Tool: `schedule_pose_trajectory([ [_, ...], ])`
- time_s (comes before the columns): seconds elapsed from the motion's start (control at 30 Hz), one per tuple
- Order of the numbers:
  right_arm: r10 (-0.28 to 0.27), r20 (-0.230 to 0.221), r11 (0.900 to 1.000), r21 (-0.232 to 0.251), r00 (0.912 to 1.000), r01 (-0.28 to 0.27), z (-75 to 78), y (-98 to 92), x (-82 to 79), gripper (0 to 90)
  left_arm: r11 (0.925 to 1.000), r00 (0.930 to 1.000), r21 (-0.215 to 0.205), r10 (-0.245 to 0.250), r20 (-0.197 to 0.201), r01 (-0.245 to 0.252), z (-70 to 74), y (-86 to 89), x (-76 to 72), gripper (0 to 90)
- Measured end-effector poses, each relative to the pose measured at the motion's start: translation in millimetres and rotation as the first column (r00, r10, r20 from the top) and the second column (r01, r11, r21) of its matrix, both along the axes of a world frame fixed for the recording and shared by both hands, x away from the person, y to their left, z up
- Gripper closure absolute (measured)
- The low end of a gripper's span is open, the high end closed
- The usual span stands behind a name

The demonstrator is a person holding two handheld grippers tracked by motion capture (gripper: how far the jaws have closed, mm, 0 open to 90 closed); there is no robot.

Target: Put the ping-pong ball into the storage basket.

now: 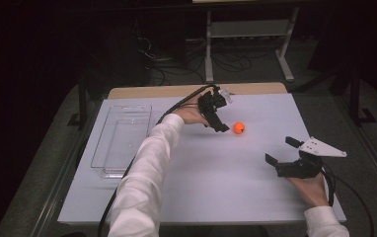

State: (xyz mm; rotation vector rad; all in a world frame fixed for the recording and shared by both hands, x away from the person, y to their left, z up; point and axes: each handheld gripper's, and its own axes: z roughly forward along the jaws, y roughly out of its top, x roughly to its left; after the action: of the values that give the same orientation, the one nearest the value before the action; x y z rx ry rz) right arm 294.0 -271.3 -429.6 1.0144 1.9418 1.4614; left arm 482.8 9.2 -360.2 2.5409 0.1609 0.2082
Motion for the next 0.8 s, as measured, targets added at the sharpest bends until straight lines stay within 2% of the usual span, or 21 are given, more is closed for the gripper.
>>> schedule_pose_trajectory([
  [0.33, -0.001, -0.004, 1.000, 0.004, 1.0000, 0.001, -0.2, -0.4, -0.2, 0.0, 0.9998, 0.9999, 0.021, 0.002, -0.013, -0.002, -9.0, -6.3, 5.2, 0.0],
  [0.5, 0.000, -0.005, 1.000, 0.004, 1.0000, 0.000, -0.2, -0.3, -0.4, 0.0, 0.9996, 0.9998, 0.026, 0.015, -0.016, -0.015, -10.9, -7.3, 10.6, 0.0],
  [0.8, -0.004, -0.006, 1.000, 0.005, 1.0000, 0.004, -0.3, -1.4, -1.2, 0.0, 0.9991, 0.9999, 0.041, 0.008, -0.015, -0.007, -11.2, -14.9, 16.2, 0.0],
])
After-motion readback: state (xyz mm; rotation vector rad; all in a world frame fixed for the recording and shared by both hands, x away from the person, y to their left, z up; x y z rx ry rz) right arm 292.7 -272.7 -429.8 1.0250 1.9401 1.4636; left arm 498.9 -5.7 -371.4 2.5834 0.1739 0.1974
